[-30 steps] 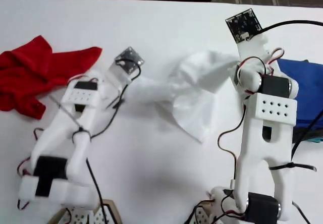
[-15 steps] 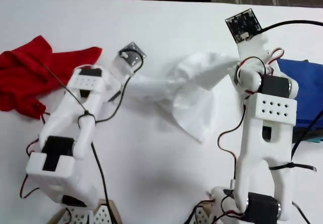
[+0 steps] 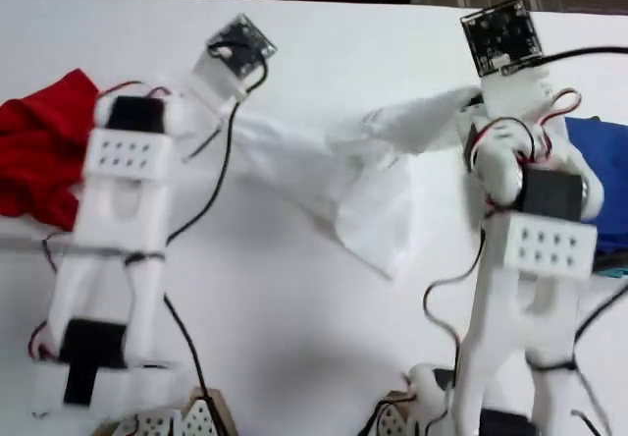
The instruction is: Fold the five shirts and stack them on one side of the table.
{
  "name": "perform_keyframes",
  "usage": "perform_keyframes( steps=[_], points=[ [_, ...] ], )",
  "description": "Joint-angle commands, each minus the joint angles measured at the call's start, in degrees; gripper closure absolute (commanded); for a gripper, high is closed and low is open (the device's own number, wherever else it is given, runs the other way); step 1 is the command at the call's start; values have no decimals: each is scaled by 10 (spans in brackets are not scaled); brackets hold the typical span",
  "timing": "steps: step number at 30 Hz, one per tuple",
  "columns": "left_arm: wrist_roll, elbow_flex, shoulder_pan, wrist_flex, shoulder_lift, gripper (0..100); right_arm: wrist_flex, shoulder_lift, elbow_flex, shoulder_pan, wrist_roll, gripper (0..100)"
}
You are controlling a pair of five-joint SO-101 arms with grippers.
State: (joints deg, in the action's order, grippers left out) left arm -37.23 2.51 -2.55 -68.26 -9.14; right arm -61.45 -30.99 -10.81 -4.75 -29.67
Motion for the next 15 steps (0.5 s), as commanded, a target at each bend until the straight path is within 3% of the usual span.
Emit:
perform_keyframes(
  steps=[1,6,15],
  points=[
    [-3,-36,-8,-24,-105,976,0,-83,36,25,2,978],
    [-5,-31,-32,-19,-218,976,27,-143,55,49,0,978],
    [-3,-29,-162,-25,-340,976,53,-104,163,96,0,979]
  ],
)
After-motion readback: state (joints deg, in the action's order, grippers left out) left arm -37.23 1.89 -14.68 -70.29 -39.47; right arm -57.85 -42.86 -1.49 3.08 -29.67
